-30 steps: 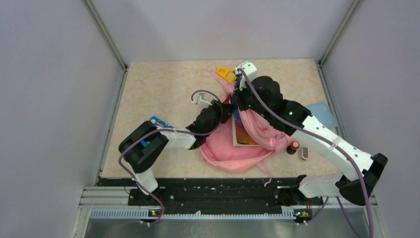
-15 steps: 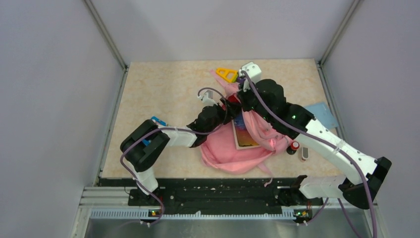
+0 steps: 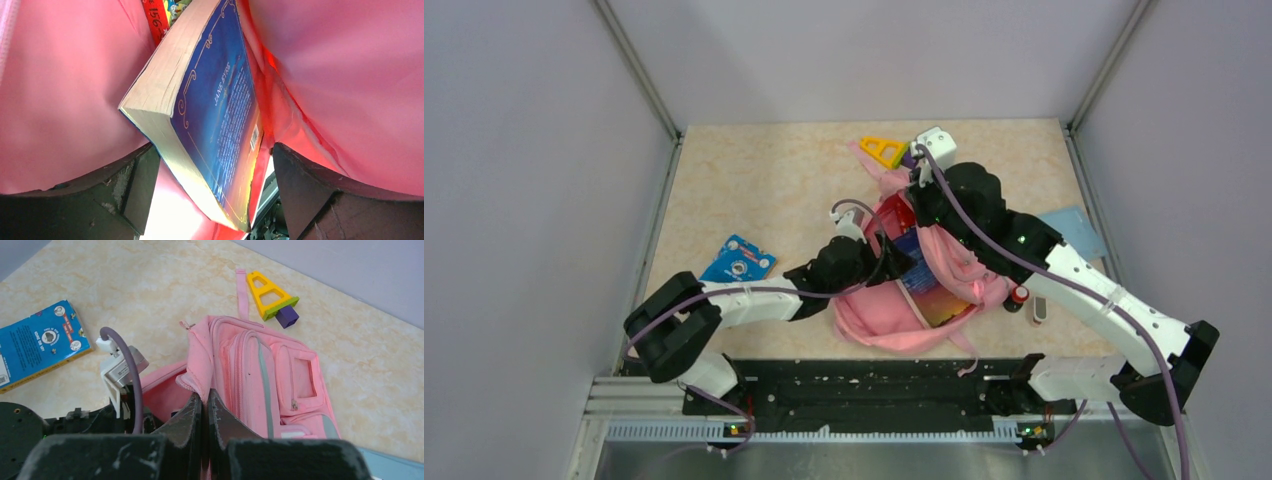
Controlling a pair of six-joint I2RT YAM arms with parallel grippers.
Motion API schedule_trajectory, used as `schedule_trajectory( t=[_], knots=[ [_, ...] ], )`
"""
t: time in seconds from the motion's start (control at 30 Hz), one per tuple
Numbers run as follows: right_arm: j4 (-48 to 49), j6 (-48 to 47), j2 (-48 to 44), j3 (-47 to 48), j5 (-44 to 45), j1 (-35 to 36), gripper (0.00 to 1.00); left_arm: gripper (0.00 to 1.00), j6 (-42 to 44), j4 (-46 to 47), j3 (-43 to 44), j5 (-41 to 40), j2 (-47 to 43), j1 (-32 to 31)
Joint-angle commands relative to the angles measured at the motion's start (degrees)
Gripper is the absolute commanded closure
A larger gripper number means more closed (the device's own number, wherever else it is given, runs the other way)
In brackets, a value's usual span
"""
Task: Pack the student bag
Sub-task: Place the book in the student bag.
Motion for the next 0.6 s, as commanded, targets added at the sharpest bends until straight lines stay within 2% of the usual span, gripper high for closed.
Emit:
schedule_trajectory(
  t=[0.0, 0.3, 0.43, 0.57],
  knots=[
    [7.3, 0.4, -2.4, 1.2, 2.2, -0.5, 1.00, 0.14, 2.0, -1.4, -0.7, -1.7, -5.5, -1.8],
    [7.5, 0.8, -2.4, 0.9, 1.7, -0.5, 1.00, 0.21, -2.2, 0.6, -1.9, -0.1, -2.7, -7.8],
    [7.8, 1.2, -2.3, 0.9, 1.1, -0.5, 1.00, 0.47, -4.4, 4.6, -2.9, -1.0, -0.2, -8.5],
    [7.8, 1.4, -2.0, 1.0, 0.7, -0.5, 1.00, 0.56, -5.0, 9.4, -3.3, -3.5, 2.1, -8.4]
  ],
)
